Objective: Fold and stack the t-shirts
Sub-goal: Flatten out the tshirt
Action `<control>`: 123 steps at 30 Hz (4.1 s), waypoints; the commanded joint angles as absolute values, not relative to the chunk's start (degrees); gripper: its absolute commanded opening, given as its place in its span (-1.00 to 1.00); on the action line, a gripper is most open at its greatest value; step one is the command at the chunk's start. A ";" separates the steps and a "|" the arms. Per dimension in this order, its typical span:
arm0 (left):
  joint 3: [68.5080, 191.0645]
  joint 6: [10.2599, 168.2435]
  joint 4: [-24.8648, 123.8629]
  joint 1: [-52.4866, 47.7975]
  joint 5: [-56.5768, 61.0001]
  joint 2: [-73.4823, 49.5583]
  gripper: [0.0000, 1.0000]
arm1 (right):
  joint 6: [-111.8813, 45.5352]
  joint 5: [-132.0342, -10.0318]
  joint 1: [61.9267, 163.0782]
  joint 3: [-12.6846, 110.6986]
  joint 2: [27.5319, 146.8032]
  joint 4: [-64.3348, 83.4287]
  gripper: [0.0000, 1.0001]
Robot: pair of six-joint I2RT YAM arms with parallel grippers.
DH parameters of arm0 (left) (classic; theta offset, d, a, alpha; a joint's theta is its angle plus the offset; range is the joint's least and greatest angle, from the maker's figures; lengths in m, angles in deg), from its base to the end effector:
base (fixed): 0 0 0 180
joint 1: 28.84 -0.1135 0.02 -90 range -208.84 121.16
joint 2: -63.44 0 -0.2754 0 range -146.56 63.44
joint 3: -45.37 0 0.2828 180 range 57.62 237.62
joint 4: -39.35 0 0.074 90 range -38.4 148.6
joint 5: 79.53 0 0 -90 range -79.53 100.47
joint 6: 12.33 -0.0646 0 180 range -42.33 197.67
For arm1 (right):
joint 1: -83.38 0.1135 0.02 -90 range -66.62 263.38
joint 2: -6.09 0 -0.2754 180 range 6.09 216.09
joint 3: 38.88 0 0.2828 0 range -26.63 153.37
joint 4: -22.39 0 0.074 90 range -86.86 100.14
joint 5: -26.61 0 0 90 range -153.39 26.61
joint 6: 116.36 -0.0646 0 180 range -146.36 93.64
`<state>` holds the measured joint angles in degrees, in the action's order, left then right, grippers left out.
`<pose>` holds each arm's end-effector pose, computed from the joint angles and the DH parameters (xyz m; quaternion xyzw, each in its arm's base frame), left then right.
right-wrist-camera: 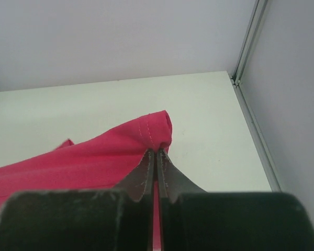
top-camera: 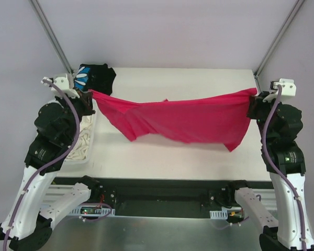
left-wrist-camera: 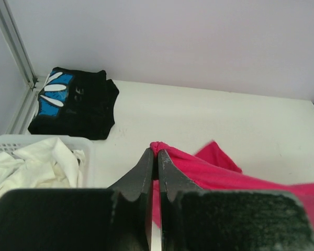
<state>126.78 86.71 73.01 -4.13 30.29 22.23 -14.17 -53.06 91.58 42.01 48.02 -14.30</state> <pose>0.1570 -0.0481 0.4928 -0.0379 0.6671 -0.1038 0.7368 0.1723 0.0131 0.4808 -0.0583 0.6907 -0.0873 0.7154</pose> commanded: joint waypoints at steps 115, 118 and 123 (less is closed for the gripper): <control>162.69 74.06 47.66 -20.41 17.68 -20.81 -1.00 | -7.11 -55.40 87.86 73.46 94.88 9.88 -0.98; 148.97 76.43 47.56 -20.06 17.07 -11.92 -1.00 | -6.94 -56.80 87.68 64.98 86.88 9.88 -0.98; 132.01 80.13 51.33 -19.01 12.76 -0.73 0.97 | -11.33 -57.68 87.07 52.40 76.08 7.42 0.52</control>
<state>141.76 76.09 50.04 -19.81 15.47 -4.87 -9.08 -57.68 87.98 57.93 83.73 7.25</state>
